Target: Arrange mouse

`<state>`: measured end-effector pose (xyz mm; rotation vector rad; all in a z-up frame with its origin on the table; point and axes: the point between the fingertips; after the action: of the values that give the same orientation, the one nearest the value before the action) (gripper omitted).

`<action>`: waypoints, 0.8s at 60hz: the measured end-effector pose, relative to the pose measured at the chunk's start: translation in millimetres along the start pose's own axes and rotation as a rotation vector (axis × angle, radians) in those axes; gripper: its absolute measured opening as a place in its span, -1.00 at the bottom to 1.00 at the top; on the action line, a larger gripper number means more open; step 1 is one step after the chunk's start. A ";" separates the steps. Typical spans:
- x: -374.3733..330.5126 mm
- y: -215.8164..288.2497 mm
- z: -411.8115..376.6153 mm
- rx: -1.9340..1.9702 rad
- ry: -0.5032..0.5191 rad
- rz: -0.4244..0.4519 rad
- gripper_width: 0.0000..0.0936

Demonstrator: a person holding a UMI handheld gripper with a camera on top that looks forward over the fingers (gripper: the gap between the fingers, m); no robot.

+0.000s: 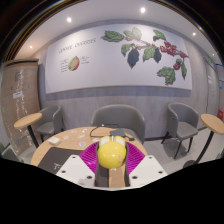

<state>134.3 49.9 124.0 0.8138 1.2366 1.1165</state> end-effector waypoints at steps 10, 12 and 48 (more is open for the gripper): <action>-8.1 5.7 -121.2 -0.017 0.101 0.019 -0.18; -5.3 -8.6 -141.1 -0.021 0.119 -0.001 -0.18; -11.6 -104.4 -195.7 -0.114 0.353 -0.265 0.85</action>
<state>-35.6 -9.5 -6.3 0.3598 1.5080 1.1295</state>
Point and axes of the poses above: the point between the fingertips, and its own axes, seen from behind it with the camera up: z to the right, y up, x forward, the way the camera looks, and after that the axes turned 14 degrees about -x, right-handed
